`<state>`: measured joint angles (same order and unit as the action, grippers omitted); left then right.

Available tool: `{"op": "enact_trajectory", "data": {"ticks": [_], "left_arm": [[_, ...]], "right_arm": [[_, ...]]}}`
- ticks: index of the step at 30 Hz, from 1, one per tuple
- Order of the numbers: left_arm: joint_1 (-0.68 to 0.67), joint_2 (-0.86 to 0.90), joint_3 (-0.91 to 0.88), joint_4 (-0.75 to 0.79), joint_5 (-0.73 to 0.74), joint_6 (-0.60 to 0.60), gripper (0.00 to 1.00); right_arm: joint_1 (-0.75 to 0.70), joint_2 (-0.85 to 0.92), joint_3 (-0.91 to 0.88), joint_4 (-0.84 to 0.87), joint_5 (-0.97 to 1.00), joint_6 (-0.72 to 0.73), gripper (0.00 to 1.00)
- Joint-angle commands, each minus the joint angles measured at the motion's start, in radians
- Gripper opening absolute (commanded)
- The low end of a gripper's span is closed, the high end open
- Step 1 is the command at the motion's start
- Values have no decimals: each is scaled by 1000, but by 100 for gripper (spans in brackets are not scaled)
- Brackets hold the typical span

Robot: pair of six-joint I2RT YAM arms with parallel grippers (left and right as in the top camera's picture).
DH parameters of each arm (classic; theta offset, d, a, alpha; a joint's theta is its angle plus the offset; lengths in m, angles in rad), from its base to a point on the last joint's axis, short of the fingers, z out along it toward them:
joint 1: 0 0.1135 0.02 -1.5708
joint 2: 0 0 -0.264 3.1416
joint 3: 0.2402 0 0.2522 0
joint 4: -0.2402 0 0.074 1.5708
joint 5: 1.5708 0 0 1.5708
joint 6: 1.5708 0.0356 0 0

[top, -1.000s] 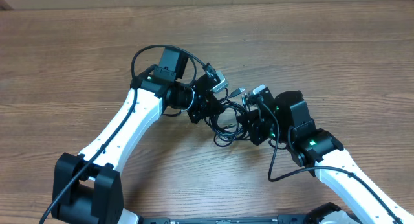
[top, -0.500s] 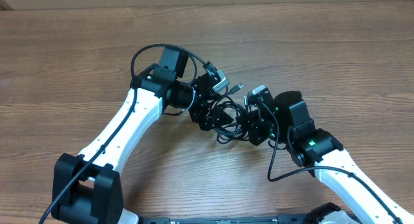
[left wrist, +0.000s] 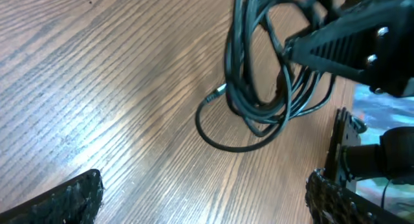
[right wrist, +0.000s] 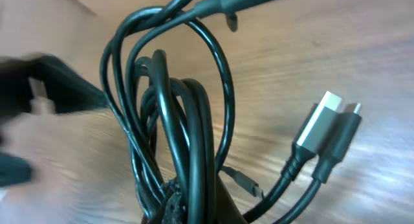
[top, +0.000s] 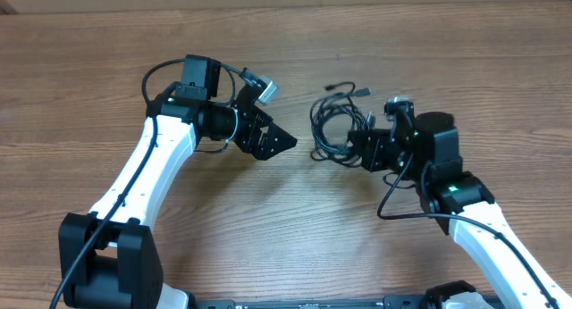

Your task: Untangle cables

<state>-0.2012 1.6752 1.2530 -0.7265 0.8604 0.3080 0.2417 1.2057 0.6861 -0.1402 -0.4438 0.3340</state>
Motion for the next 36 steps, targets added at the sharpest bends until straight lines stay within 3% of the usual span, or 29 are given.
{"op": "enact_trajectory", "data": {"ticks": [1,10,22,36], "left_arm": [[-5,-28,25,-5,21,-28,99],[-5,-28,25,-5,24,-27,100],[-5,-28,25,13,28,-27,100],[-5,-28,25,72,145,-24,100]], "right_arm": [[-8,-1,14,66,-155,34,4],[-8,-1,14,171,-191,90,4],[-8,-1,15,175,-190,108,4],[-8,-1,15,177,-187,108,4]]}}
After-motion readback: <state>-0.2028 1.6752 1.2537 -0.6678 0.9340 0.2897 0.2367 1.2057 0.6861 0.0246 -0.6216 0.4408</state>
